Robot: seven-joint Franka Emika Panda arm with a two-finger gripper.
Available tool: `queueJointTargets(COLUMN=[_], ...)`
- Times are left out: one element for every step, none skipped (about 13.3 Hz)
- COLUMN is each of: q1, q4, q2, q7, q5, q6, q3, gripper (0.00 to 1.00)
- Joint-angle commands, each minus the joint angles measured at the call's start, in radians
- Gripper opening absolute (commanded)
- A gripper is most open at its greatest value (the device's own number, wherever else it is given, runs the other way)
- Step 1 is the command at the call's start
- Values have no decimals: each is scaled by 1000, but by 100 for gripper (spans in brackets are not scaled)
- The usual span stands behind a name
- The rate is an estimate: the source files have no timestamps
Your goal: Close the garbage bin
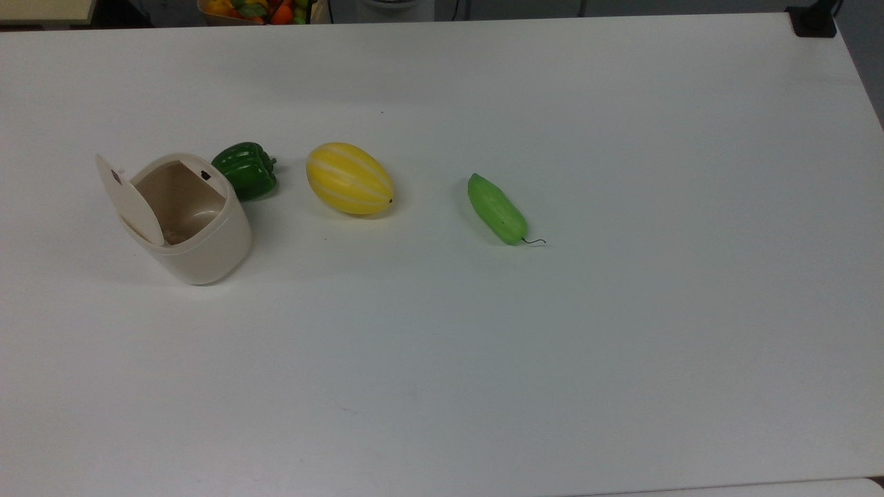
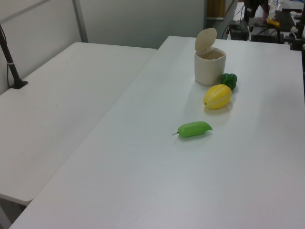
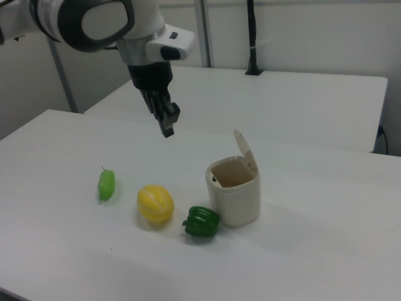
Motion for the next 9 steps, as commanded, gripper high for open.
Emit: queueJointTargets(q1=[-19, -28, -36, -41, -44, -53, -62, -70, -73], q4=[9, 9, 9, 10, 26, 35, 44, 49, 53], q2=[33, 41, 53, 64, 87, 104, 112, 124, 128], q7=[75, 98, 115, 132, 168, 193, 210, 219, 228], q5=[19, 19, 21, 21, 21, 22, 22, 22, 22], q6=[103, 147, 176, 205, 254, 282, 307, 325, 345], q3=[-4, -4, -4, -4, -4, -4, -4, -4, -6], gripper=[5, 5, 4, 3, 0, 0, 0, 0, 0])
